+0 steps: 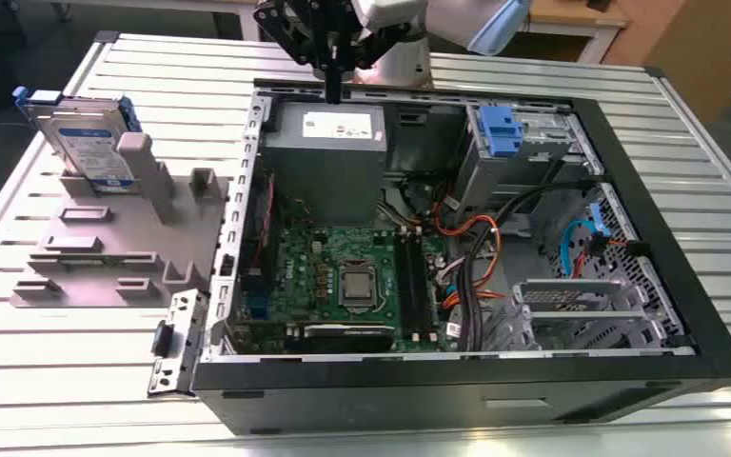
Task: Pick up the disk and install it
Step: 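Reach for the disk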
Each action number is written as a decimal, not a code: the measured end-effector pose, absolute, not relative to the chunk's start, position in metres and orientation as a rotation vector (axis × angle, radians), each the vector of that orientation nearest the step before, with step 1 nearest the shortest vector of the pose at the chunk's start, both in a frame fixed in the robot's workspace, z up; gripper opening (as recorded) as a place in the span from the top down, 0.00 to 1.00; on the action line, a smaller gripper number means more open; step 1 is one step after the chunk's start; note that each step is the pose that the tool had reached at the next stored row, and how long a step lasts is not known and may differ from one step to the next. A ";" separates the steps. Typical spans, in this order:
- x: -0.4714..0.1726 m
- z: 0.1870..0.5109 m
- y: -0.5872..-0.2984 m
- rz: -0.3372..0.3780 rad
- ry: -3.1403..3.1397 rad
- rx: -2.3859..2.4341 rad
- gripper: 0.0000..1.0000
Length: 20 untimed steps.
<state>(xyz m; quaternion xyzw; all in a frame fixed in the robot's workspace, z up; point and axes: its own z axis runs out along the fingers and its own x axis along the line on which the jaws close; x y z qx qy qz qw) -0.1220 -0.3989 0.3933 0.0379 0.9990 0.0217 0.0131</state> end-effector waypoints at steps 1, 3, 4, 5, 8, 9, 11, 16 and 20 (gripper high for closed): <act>-0.122 0.393 -0.399 0.068 3.113 0.118 0.89; -0.122 0.393 -0.399 0.068 3.113 0.118 0.89; -0.122 0.393 -0.399 0.068 3.112 0.118 0.89; -0.122 0.393 -0.399 0.068 3.112 0.118 0.89; -0.123 0.393 -0.399 0.068 3.112 0.118 0.89; -0.124 0.393 -0.399 0.068 3.112 0.118 0.89; -0.125 0.393 -0.399 0.068 3.113 0.118 0.89; -0.126 0.393 -0.399 0.068 3.113 0.118 0.89; -0.127 0.393 -0.399 0.068 3.113 0.118 0.89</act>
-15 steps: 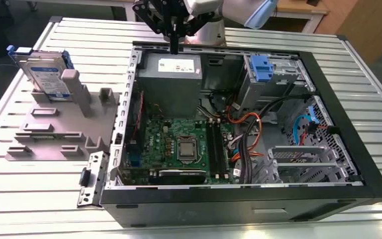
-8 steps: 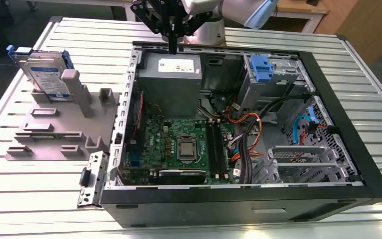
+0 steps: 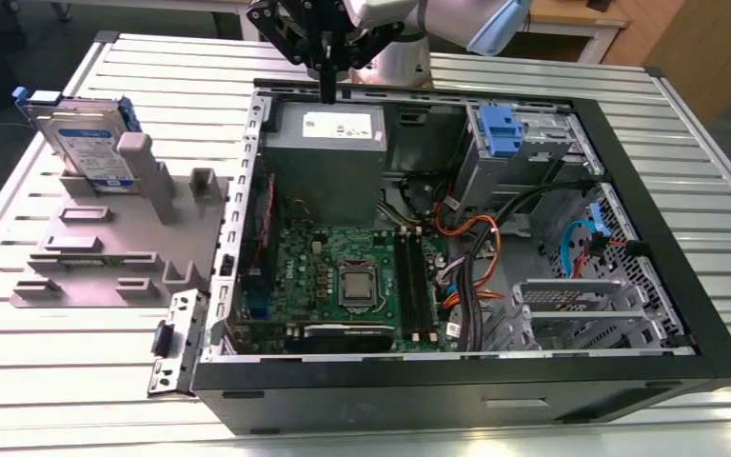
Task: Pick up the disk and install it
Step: 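Reach for the disk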
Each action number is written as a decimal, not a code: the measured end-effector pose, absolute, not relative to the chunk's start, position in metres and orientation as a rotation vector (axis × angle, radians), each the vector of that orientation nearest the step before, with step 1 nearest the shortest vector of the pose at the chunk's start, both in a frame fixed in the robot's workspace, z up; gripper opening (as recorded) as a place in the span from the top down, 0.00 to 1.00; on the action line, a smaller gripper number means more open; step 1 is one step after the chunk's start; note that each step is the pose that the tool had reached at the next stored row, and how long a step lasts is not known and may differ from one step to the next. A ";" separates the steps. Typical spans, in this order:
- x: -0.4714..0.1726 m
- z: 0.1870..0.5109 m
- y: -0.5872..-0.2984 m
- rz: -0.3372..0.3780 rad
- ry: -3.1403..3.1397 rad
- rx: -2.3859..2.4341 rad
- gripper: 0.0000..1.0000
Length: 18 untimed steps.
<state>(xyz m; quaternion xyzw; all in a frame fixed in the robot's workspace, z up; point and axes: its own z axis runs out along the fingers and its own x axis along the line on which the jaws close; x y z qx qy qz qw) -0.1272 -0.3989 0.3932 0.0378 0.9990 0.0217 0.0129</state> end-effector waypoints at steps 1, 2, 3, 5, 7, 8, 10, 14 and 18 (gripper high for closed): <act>-0.127 0.393 -0.399 0.068 3.113 0.118 0.89; -0.127 0.393 -0.399 0.068 3.113 0.118 0.89; -0.128 0.393 -0.399 0.068 3.113 0.118 0.89; -0.128 0.393 -0.399 0.068 3.113 0.118 0.89; -0.128 0.393 -0.399 0.068 3.113 0.118 0.89; -0.128 0.393 -0.399 0.068 3.113 0.118 0.89; -0.129 0.393 -0.399 0.068 3.113 0.118 0.89; -0.129 0.393 -0.399 0.068 3.113 0.118 0.89; -0.130 0.393 -0.399 0.068 3.114 0.118 0.89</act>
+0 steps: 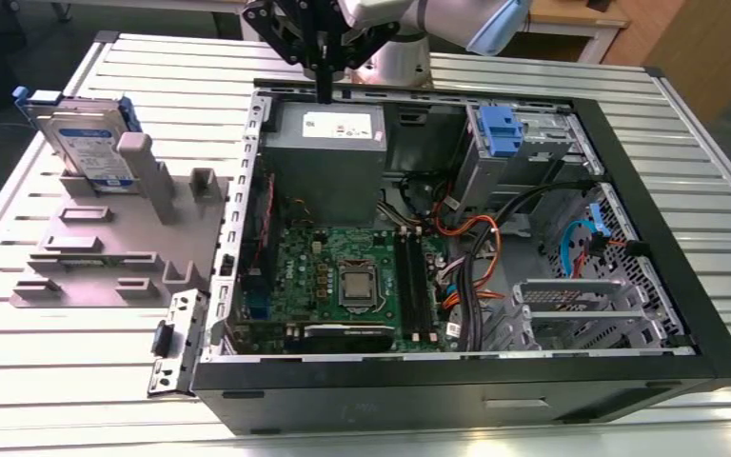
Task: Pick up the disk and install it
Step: 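Reach for the disk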
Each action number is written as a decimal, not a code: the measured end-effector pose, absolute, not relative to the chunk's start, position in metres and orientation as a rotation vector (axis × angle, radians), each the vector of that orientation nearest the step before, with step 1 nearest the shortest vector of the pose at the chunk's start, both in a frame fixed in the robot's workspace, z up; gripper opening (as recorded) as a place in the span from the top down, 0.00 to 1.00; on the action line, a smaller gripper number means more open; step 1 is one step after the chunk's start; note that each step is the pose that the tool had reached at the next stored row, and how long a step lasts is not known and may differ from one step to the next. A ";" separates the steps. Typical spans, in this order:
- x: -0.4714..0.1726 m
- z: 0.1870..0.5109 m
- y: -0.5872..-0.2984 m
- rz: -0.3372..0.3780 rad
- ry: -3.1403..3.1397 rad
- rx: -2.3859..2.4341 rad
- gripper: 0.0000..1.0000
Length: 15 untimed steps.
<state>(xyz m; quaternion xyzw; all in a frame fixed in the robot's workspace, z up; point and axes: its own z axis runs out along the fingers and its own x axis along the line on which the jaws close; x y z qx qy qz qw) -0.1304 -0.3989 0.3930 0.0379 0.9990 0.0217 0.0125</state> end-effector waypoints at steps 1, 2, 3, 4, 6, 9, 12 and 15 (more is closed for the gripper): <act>-0.131 0.393 -0.399 0.068 3.114 0.118 0.89; -0.131 0.393 -0.399 0.068 3.114 0.118 0.89; -0.131 0.393 -0.399 0.068 3.114 0.118 0.89; -0.131 0.393 -0.399 0.068 3.114 0.118 0.89; -0.131 0.393 -0.399 0.068 3.114 0.118 0.89; -0.132 0.393 -0.399 0.068 3.114 0.118 0.89; -0.133 0.393 -0.399 0.067 3.114 0.118 0.89; -0.134 0.393 -0.399 0.068 3.114 0.118 0.89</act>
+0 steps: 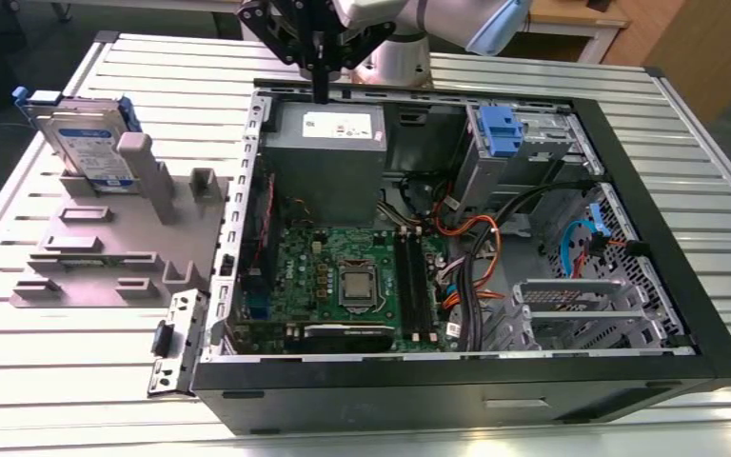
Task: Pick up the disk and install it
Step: 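Reach for the disk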
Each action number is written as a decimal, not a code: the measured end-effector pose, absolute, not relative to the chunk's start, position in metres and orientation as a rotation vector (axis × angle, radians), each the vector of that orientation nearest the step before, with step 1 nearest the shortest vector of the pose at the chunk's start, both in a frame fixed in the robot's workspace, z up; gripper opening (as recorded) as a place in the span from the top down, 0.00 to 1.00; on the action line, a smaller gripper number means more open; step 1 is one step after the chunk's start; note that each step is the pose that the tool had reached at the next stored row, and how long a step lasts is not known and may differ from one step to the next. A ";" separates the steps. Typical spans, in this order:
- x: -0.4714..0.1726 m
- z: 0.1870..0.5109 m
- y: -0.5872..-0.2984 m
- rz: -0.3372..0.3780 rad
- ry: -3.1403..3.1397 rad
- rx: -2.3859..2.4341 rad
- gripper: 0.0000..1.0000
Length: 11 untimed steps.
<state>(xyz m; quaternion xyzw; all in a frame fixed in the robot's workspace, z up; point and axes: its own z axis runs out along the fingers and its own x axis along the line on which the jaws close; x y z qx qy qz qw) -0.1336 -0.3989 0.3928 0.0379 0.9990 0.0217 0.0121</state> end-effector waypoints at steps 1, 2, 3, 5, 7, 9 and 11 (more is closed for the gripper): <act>-0.134 0.393 -0.399 0.068 3.115 0.118 0.89; -0.134 0.393 -0.399 0.068 3.115 0.118 0.89; -0.135 0.393 -0.399 0.068 3.115 0.118 0.89; -0.136 0.393 -0.399 0.068 3.115 0.118 0.89; -0.136 0.393 -0.399 0.068 3.115 0.118 0.89; -0.136 0.393 -0.399 0.067 3.115 0.118 0.89; -0.137 0.393 -0.399 0.067 3.115 0.118 0.89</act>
